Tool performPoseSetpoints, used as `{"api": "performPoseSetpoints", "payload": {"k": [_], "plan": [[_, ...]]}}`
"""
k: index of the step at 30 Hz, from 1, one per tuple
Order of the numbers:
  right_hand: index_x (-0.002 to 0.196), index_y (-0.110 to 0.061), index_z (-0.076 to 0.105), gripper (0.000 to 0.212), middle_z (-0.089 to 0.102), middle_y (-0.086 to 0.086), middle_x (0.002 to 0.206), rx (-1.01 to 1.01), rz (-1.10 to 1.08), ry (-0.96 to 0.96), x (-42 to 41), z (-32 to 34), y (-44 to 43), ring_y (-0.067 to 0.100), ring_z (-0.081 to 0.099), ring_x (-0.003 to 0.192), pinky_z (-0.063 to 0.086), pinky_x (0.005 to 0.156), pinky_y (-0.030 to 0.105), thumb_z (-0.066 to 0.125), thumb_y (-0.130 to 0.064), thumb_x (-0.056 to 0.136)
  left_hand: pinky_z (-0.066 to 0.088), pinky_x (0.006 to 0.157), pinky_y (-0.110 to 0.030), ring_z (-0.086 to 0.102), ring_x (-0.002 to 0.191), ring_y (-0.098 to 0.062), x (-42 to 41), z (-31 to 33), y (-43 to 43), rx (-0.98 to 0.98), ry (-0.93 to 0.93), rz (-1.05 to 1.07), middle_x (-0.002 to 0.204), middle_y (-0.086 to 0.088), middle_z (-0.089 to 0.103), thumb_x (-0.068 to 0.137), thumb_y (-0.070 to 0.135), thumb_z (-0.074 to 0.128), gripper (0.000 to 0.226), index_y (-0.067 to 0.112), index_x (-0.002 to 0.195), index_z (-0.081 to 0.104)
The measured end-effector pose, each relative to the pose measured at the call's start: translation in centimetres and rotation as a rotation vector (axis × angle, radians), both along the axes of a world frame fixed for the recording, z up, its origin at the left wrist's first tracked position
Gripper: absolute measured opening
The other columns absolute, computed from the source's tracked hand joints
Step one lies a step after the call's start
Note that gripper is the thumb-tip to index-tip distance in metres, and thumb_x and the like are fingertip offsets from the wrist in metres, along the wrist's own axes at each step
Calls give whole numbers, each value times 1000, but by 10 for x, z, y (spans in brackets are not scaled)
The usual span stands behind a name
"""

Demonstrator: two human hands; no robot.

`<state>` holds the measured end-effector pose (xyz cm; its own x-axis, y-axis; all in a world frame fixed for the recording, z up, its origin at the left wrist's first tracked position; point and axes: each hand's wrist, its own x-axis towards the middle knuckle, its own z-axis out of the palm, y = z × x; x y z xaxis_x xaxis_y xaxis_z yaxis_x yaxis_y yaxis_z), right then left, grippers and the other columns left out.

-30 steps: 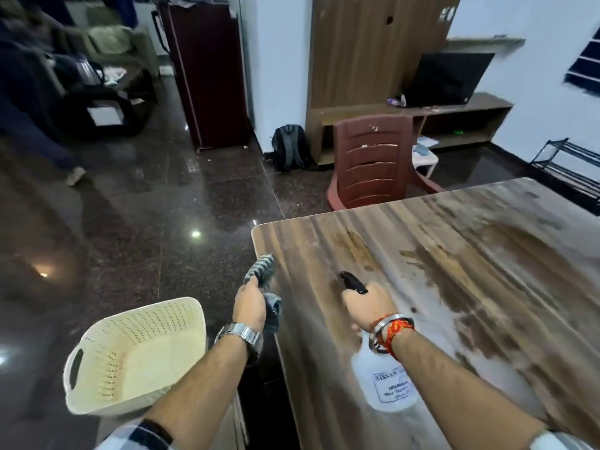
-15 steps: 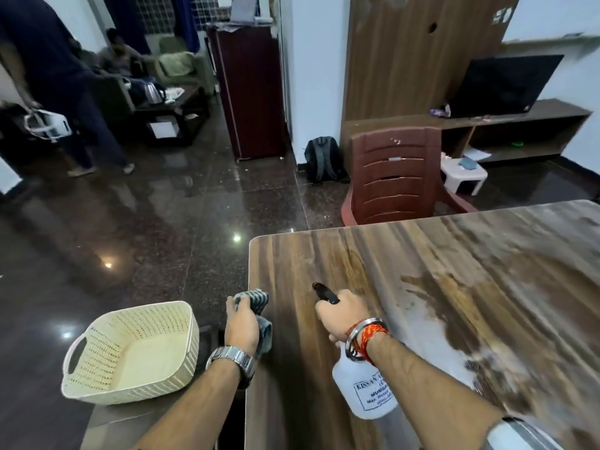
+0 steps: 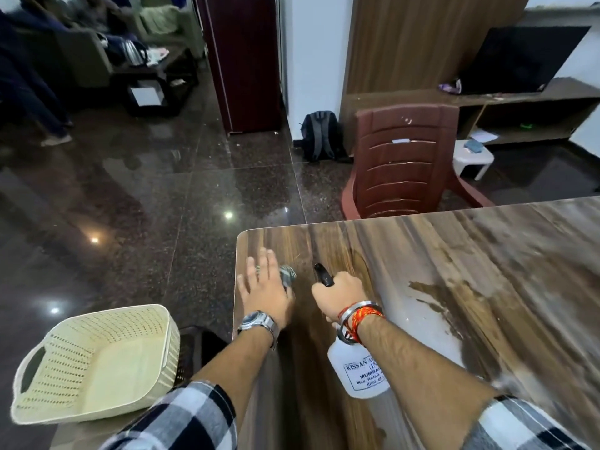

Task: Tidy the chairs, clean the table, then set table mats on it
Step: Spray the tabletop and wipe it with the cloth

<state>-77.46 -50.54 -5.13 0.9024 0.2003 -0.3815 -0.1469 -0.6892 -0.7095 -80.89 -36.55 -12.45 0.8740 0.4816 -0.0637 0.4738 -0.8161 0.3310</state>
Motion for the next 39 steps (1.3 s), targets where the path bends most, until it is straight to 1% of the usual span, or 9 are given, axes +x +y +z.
{"api": "performPoseSetpoints", "payload": {"k": [3,9,12,16,20,23,29,33,39], "plan": [[86,-8,58,20,61,10,85,-26,26,31,14,-5,4,29,66,73,61,71,43,58,-27,80,5,116,-50,13,145,-20,6,-19,-4,88,171,-267,157,6,22,86,65,33,72,28,147,31],[77,-13,53,14,59,7,82,-78,80,35,37,-12,12,30,65,78,59,70,39,59,-25,80,27,94,-39,48,108,-19,2,-34,20,261,-56,-448,118,8,60,91,58,21,55,29,115,61],[83,-9,57,17,63,9,83,-43,117,82,48,-15,14,24,66,65,50,46,24,58,-26,80,18,107,-41,39,132,-25,-1,-53,21,229,31,-356,147,4,44,88,68,23,71,28,143,41],[78,-10,60,26,67,10,80,-10,125,39,57,-25,14,27,69,66,60,60,33,58,-35,71,0,117,-43,3,148,-24,39,-61,23,143,150,-97,162,6,8,86,69,10,80,27,154,9],[79,-10,60,20,64,8,74,15,120,48,68,-32,7,22,65,56,54,48,25,58,-31,79,1,118,-48,-2,147,-29,95,-64,59,95,179,144,162,5,3,90,68,18,78,25,154,5],[79,-12,60,21,66,9,77,10,99,25,81,-39,-3,27,68,66,60,61,32,58,-33,78,0,117,-50,-3,147,-31,133,-70,73,71,193,187,162,5,3,90,69,17,79,25,154,5],[69,-14,55,22,56,3,67,-56,24,-47,103,-39,-27,23,58,63,48,55,30,59,-32,81,-6,118,-47,-6,147,-26,193,-69,30,31,191,-36,161,11,3,93,62,15,70,29,154,5],[71,-14,57,19,58,4,67,-48,-38,-62,113,-35,-46,28,65,70,60,69,42,60,-30,81,-6,118,-48,-5,147,-26,208,-70,-9,42,153,-94,161,12,5,96,53,17,63,29,154,7],[81,-7,67,23,67,10,77,-97,-124,-100,116,-33,-79,32,61,71,42,61,30,60,-29,78,-4,118,-49,-6,147,-29,207,-64,-86,88,146,-365,162,9,4,94,56,24,67,31,154,6]]}}
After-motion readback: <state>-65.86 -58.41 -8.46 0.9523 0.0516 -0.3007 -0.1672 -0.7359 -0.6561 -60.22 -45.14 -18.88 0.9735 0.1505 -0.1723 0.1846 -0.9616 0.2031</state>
